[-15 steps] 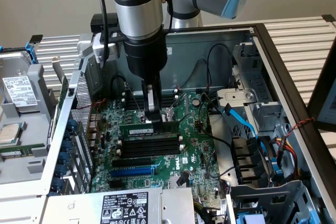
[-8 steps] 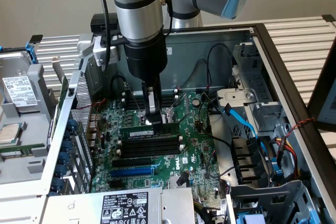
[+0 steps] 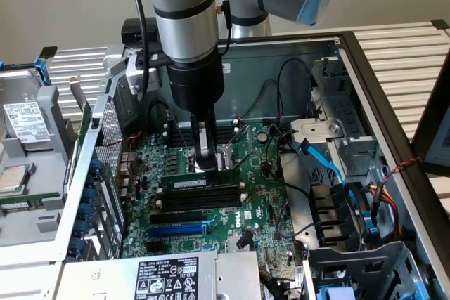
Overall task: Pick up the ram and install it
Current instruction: 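Insert the ram into the slot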
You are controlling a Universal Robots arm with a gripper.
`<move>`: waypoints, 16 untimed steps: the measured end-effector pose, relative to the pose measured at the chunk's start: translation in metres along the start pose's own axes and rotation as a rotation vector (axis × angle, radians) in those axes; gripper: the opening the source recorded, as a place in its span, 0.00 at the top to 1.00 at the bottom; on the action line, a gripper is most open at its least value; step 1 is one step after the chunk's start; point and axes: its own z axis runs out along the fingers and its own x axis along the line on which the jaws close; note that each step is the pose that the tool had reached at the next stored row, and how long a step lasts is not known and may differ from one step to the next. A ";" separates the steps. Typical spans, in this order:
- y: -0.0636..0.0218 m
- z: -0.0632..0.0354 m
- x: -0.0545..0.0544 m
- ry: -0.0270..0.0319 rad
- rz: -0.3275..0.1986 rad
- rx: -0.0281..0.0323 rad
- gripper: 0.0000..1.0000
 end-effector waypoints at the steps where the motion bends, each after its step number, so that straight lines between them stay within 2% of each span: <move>1: 0.0001 0.0010 0.000 0.0015 0.000 0.0000 0.87; 6: 0.0004 0.0035 0.000 0.0063 -0.001 0.0000 0.87; 16: 0.0011 0.0060 0.000 0.0064 -0.001 0.0001 0.87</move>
